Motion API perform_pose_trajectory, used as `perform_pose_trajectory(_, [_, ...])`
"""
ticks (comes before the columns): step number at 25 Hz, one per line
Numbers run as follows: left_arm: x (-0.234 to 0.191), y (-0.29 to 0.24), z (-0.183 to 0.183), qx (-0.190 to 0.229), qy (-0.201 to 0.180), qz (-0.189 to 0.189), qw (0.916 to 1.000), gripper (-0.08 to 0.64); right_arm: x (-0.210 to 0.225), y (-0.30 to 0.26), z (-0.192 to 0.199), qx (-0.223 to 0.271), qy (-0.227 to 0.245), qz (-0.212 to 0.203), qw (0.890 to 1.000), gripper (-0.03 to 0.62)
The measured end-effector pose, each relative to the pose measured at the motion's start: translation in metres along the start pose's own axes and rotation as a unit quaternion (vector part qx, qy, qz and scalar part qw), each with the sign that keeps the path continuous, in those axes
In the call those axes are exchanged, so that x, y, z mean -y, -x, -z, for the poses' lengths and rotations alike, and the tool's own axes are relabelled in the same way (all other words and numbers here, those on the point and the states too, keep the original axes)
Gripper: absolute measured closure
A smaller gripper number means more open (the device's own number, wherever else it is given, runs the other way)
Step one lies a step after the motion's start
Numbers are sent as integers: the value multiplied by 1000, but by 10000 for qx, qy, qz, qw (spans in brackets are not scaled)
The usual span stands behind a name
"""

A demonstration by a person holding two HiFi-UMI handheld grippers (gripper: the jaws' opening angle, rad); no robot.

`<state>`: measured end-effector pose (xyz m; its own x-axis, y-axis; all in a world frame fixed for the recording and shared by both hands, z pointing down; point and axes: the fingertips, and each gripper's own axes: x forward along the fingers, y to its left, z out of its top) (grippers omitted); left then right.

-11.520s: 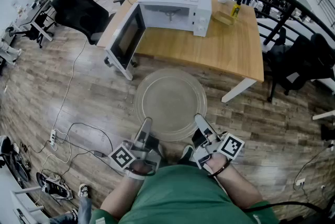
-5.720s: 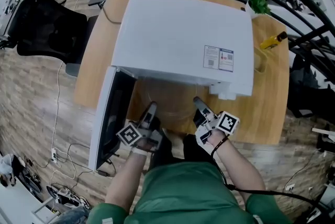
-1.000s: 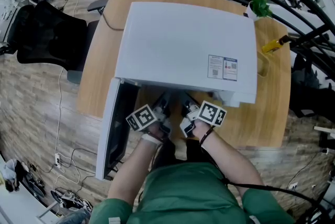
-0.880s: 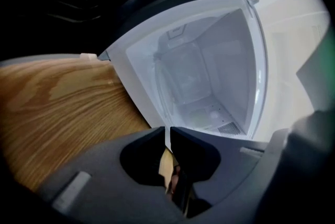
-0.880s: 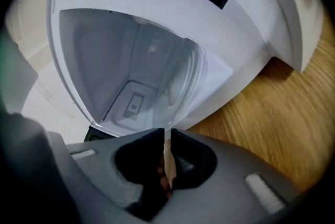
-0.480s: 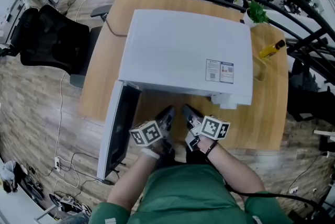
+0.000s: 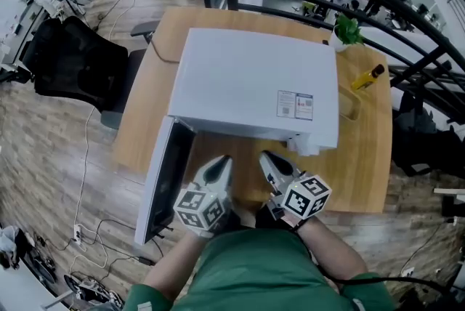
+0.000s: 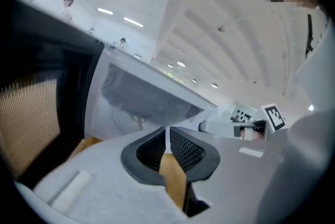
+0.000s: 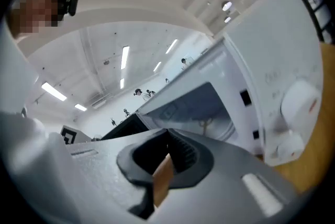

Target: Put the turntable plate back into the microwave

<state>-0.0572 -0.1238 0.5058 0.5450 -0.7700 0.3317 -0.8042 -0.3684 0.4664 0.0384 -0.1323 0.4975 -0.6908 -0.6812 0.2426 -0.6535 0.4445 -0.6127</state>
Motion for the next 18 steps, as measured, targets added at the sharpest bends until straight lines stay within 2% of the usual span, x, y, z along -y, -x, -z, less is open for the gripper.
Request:
perform_pose_trajectory(3, [14,12,-25,203,-515,29,9985,526,-17,13,-27,199,770,-18,9968,589])
perform_pose_trajectory(7, [25,29,-56,490,-1119,-31,9925,526,-39,28,-52,399,1567,17,9868,589])
perform_pose_trajectory(10, [33,41,-79,712,-1325,-97,9886,528,-53,39,-68,533,2072,82,9768,589])
perform_pose_trajectory(14, [54,51,-106,1017,-1415,29,9847,528,-67,53,-89,767,2422,139,9671,589])
perform_pose_trajectory(18, [69,58,-125,1229,-1629,124,9789,528,-73,68,-112,1043,2471,261,9630,589])
